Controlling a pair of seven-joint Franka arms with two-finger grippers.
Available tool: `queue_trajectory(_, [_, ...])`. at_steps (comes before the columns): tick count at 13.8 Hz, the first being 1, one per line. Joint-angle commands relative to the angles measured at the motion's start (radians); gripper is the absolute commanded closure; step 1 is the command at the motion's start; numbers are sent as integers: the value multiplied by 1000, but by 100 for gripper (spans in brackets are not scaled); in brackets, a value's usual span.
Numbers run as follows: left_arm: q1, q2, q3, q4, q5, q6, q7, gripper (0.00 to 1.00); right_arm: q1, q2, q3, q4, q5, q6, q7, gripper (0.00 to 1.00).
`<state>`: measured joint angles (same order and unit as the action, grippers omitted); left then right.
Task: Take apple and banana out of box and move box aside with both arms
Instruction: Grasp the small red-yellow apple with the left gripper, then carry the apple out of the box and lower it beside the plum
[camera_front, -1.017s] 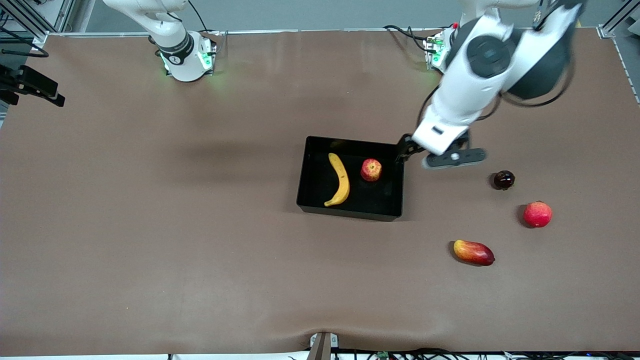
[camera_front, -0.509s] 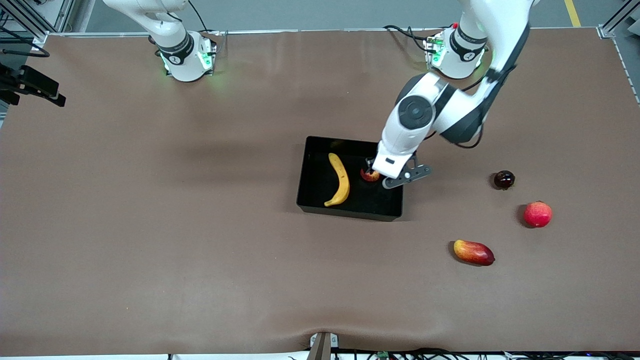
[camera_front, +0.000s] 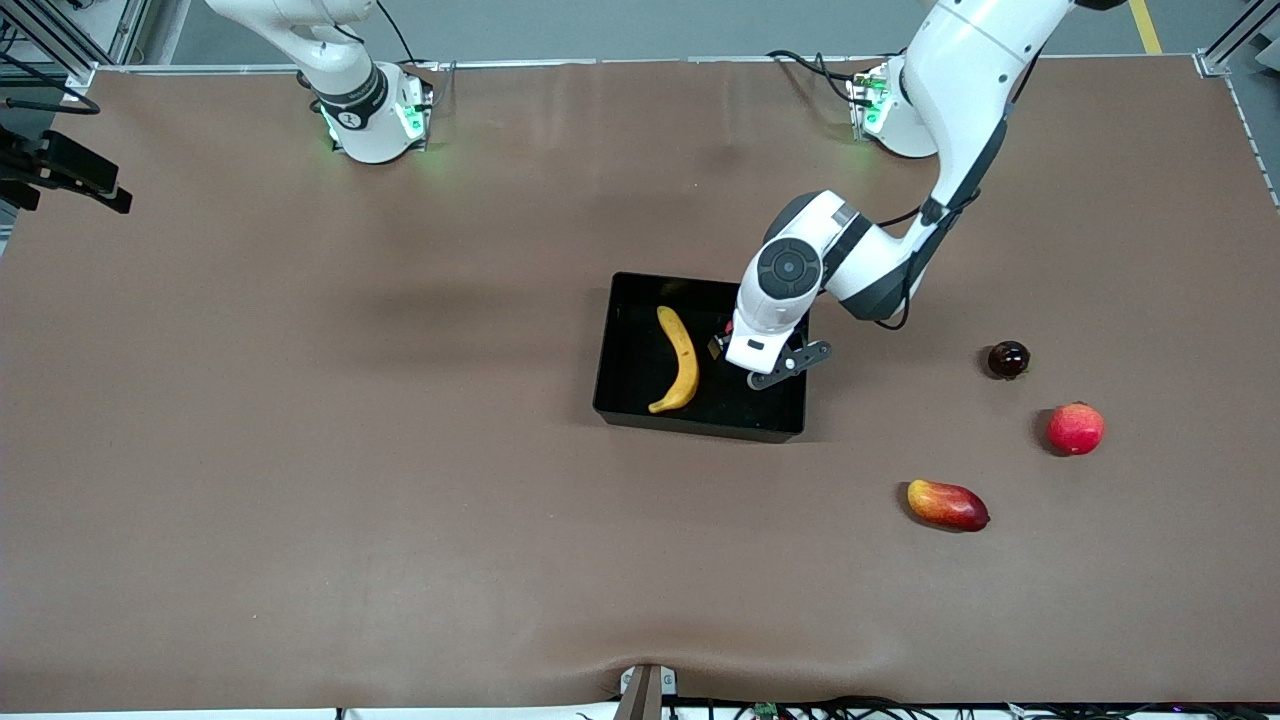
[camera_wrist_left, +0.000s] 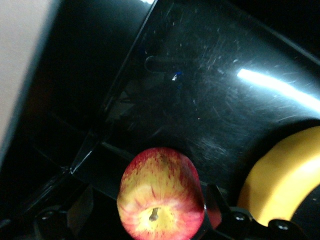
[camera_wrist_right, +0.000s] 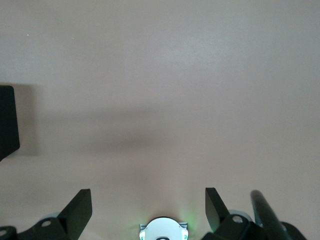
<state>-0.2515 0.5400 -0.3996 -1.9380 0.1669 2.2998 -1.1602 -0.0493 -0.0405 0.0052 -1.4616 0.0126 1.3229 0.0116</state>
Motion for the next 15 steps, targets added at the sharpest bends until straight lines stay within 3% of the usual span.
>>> queue_trajectory(1, [-18,40,-1,11,22,21,-36,0,-18,-5,13,1,1,-4,-10,0])
queue_trajectory(2, [-18,44,-2,13,20,21,-38,29,-18,-4,13,1,1,-4,-10,0])
queue_trajectory(3, [-18,43,-2,14,20,20,-41,69,-18,-4,13,1,1,-4,-10,0])
queue_trajectory(4, [-20,37,-2,16,22,20,-50,100,-18,-4,13,0,1,-4,-10,0])
queue_trajectory(8, [-2,-61,-4,48,22,-55,-30,100,-20,-4,13,0,1,-2,-10,0])
queue_trajectory(11, [23,-135,-1,160,20,-250,23,100,-21,-4,13,-2,1,-1,-10,0])
queue_trajectory(15, [165,-192,-1,203,20,-373,192,100,-23,-2,13,0,3,2,-10,0])
